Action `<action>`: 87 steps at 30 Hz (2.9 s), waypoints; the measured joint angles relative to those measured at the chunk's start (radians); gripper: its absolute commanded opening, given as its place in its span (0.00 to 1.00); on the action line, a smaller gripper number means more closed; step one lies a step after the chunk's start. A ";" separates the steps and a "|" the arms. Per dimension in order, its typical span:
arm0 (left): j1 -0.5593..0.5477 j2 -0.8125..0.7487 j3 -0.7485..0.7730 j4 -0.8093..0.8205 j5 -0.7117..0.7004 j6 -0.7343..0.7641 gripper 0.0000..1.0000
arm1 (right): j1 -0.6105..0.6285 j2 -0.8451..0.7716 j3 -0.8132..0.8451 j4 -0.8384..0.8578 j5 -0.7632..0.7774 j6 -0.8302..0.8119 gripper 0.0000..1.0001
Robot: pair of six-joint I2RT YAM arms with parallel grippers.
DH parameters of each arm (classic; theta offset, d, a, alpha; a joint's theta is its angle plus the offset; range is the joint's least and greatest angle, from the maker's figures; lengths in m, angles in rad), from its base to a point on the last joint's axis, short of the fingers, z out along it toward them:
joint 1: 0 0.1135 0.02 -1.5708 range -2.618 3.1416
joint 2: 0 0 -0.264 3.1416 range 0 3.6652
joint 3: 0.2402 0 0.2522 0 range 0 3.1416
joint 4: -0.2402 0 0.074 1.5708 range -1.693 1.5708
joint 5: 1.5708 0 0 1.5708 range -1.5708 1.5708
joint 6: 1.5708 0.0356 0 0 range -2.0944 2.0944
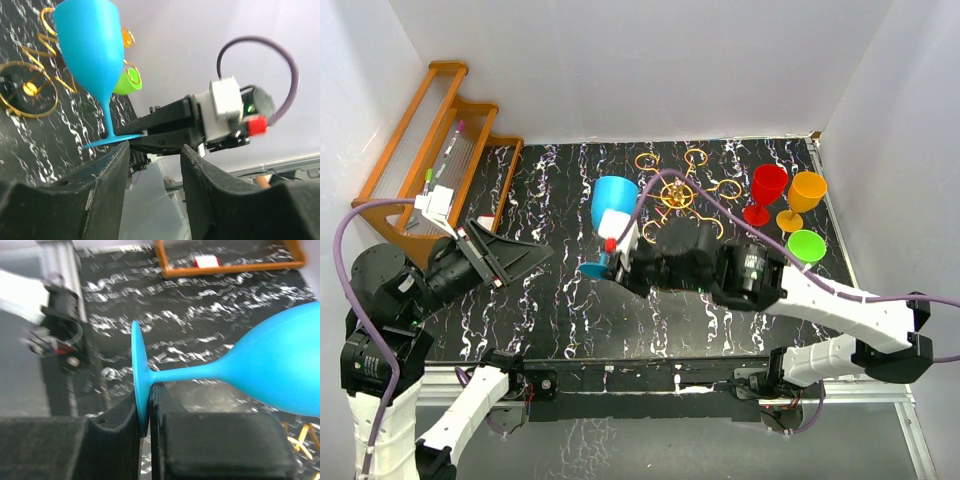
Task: Take the wine glass off the wine glass rack
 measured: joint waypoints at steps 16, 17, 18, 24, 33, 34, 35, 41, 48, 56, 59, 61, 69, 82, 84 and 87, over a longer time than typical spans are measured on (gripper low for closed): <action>0.000 -0.039 -0.208 -0.039 0.121 -0.273 0.54 | 0.245 -0.179 -0.488 0.576 0.497 -0.648 0.08; 0.000 -0.039 -0.211 -0.034 0.124 -0.278 0.54 | 0.252 -0.180 -0.496 0.596 0.501 -0.664 0.08; 0.000 -0.040 -0.214 -0.028 0.127 -0.282 0.54 | 0.259 -0.180 -0.504 0.626 0.506 -0.684 0.08; 0.000 -0.042 -0.241 0.000 0.142 -0.299 0.54 | 0.283 -0.178 -0.515 0.730 0.532 -0.757 0.08; 0.000 -0.061 -0.295 0.043 0.154 -0.331 0.54 | 0.311 -0.122 -0.515 0.823 0.547 -0.822 0.08; 0.000 -0.062 -0.297 0.047 0.156 -0.334 0.54 | 0.313 -0.112 -0.515 0.828 0.547 -0.828 0.08; 0.000 -0.062 -0.298 0.050 0.157 -0.337 0.53 | 0.314 -0.105 -0.515 0.830 0.547 -0.832 0.08; 0.000 -0.075 -0.312 0.070 0.166 -0.347 0.50 | 0.321 -0.074 -0.515 0.861 0.549 -0.849 0.08; 0.000 -0.090 -0.361 0.098 0.183 -0.358 0.44 | 0.336 -0.041 -0.514 0.911 0.550 -0.879 0.08; 0.000 -0.094 -0.400 0.136 0.209 -0.381 0.00 | 0.352 -0.031 -0.507 0.943 0.574 -0.923 0.16; 0.000 -0.095 -0.408 0.142 0.213 -0.417 0.00 | 0.356 -0.031 -0.507 0.930 0.583 -0.959 0.38; 0.000 -0.096 -0.409 0.145 0.216 -0.409 0.00 | 0.360 -0.031 -0.510 0.926 0.585 -0.958 0.49; -0.001 -0.154 -0.407 0.131 0.121 -0.341 0.00 | 0.373 -0.121 -0.568 0.912 0.650 -0.869 0.56; -0.001 -0.243 -0.357 -0.006 -0.161 -0.204 0.00 | 0.343 -0.291 -0.460 0.536 0.927 -0.422 0.08; -0.001 -0.260 -0.357 -0.024 -0.192 -0.183 0.00 | 0.262 -0.252 -0.356 0.417 0.908 -0.316 0.08; -0.001 -0.291 -0.365 -0.034 -0.224 -0.152 0.00 | -0.002 -0.164 -0.158 0.230 0.771 -0.161 0.08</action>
